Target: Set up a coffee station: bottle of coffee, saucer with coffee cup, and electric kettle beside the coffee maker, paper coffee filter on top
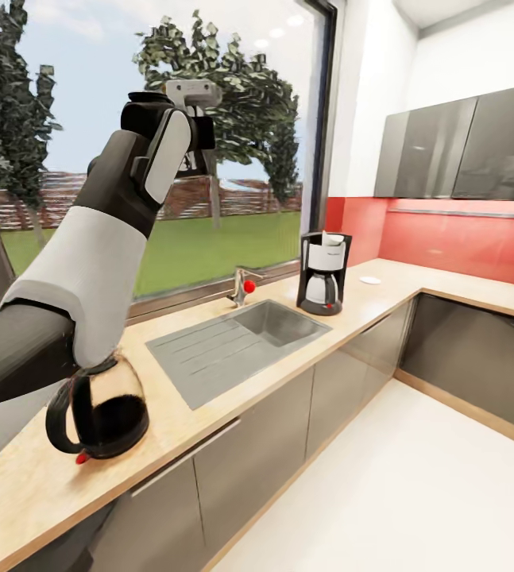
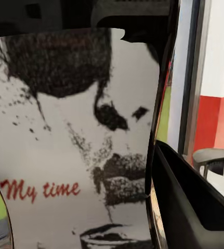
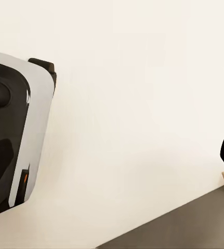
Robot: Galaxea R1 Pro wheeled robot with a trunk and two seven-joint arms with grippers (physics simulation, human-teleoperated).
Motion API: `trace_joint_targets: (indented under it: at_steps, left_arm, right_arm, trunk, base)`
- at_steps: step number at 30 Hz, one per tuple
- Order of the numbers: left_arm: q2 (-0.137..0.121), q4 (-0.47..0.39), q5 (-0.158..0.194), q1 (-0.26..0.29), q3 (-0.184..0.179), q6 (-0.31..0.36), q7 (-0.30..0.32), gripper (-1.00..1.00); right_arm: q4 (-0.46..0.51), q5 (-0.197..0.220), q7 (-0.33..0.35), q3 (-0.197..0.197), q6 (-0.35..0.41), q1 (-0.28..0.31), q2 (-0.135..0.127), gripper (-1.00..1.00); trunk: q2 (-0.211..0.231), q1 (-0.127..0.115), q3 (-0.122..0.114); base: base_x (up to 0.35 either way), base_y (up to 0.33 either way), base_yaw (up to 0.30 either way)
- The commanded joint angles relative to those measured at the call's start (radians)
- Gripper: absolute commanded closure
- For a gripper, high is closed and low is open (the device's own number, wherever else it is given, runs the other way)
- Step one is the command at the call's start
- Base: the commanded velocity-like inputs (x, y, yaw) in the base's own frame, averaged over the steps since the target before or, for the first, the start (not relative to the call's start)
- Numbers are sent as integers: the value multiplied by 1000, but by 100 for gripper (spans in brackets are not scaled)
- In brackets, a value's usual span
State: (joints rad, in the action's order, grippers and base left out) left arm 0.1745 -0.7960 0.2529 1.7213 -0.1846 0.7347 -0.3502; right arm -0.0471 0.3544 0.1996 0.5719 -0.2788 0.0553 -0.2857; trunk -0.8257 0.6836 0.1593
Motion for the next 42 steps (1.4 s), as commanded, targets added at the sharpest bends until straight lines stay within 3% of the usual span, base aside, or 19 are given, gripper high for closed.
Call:
trace_joint_targets:
  at_steps: [1,9,20,25,28,42]
  left_arm:
    - [0,0,6,1,-2,3,-7,100]
    - [0,1,7,1,-2,3,-7,100]
    - [0,3,9,1,-1,3,-6,100]
    - [0,3,84,1,-1,2,-7,100]
    - [0,4,105,1,-2,2,-7,100]
    - [0,7,114,-1,-42,-59,-7,100]
  right_arm:
    - [-4,10,8,6,-5,1,1,-100]
    - [-4,10,11,7,-5,1,0,-100]
    - [-4,11,9,6,-5,1,0,-100]
    - [-4,11,9,6,-5,1,0,-100]
    - [-4,11,9,6,-5,1,-1,-100]
    - [-4,11,9,6,-6,1,-1,-100]
  trunk:
    - [-1,0,2]
    - [-1,0,2]
    - [-1,0,2]
    - [-1,0,2]
    - [-1,0,2]
    - [-1,0,2]
  base:
    - [0,-300,-13]
    - [0,-278,-3]
    - [0,-27,-172]
    - [0,-1,-278]
    - [0,0,-281]
    - [0,0,-282]
